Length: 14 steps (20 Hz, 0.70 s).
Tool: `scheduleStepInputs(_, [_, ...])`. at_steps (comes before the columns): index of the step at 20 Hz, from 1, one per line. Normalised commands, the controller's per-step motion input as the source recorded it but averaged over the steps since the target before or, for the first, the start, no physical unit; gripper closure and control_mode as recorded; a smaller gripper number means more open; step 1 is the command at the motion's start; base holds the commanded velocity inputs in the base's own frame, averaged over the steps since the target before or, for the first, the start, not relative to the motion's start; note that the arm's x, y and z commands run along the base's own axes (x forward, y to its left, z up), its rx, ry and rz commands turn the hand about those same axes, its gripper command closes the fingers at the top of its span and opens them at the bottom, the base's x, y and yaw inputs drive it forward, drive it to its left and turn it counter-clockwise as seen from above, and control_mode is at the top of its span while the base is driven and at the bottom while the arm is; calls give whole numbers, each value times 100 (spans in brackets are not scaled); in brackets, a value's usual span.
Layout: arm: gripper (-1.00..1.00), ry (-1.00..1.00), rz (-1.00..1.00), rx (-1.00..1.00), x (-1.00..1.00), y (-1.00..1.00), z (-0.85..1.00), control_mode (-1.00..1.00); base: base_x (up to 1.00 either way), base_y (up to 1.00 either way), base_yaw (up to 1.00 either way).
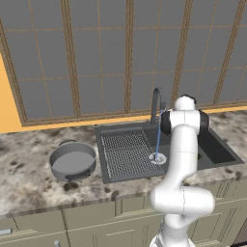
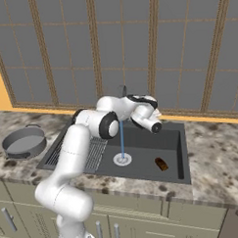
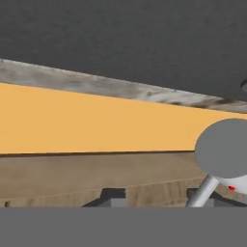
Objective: Dump the sweet potato from the pot into the sink. Then turn on the water and wash the sweet potato. Then turn off the water and put the sweet potato back in the pot.
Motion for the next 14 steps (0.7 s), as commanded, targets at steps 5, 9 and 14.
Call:
scheduleStepInputs(5, [100,0,0,0,40,0,-50,-100,0,0,0])
scheduleStepInputs(9, [100,5,23,0,49,0,-26,-100,0,0,0])
scheduleStepInputs(14, [100,1,52,-4,29,7,-17,-100,0,0,0])
